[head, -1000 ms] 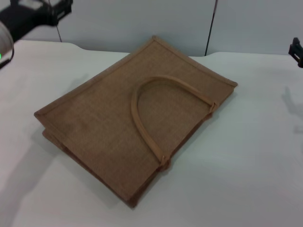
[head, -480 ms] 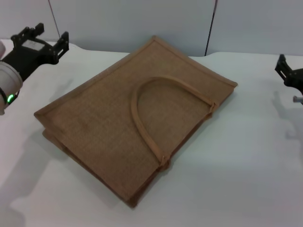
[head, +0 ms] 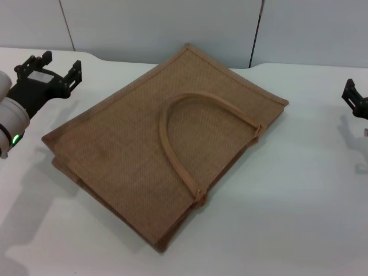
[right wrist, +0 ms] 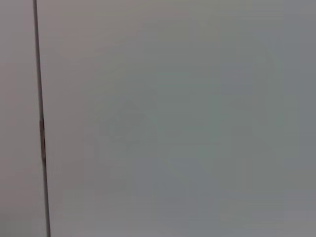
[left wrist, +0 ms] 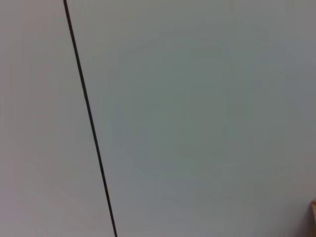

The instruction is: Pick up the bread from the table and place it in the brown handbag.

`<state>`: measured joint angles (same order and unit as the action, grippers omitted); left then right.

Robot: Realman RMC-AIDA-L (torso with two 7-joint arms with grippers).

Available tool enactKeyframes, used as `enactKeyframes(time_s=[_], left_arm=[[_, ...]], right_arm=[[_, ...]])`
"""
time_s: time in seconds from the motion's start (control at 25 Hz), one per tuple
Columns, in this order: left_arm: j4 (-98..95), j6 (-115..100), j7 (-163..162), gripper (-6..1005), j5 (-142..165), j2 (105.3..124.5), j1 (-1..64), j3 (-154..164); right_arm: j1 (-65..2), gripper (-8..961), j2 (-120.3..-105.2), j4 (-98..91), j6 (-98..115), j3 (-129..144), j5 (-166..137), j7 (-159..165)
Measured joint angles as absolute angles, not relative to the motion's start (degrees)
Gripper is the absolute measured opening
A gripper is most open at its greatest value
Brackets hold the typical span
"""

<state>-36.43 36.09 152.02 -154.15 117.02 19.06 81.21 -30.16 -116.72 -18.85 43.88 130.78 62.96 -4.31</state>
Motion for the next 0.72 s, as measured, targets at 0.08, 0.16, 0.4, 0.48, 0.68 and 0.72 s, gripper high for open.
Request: enactKeyframes(time_s=[0.08, 0.16, 0.4, 0.48, 0.68, 0.72], left_arm=[[-35.69, 36.39, 152.28, 675, -154.23, 117.06, 19.26, 81.21], [-34.98, 36.66, 152.36, 675, -154.28, 117.07, 19.40, 81.21], [-33.13, 36.87, 152.56, 675, -154.38, 117.05, 20.28, 81.06], [-32.35, 36.87, 152.57, 675, -154.41, 116.99, 20.75, 80.92], [-31.99, 37.38, 152.59, 675, -154.44, 116.93, 20.98, 80.78], [-31.99, 37.42, 152.60, 675, -154.44, 116.92, 20.98, 80.76]], right_arm=[[-30.10, 865, -116.72, -18.68, 43.13, 130.79, 62.93, -4.31], [-30.16, 865, -116.72, -18.32, 42.01, 130.80, 62.95, -4.28], [-30.57, 865, -116.72, -17.82, 40.47, 130.32, 63.06, -4.22], [-30.58, 865, -116.72, -17.69, 40.47, 130.32, 63.06, -4.22], [-30.64, 865, -116.66, -17.55, 40.47, 130.52, 62.93, -4.19], [-30.89, 865, -116.60, -17.50, 40.47, 130.69, 62.75, -4.18]])
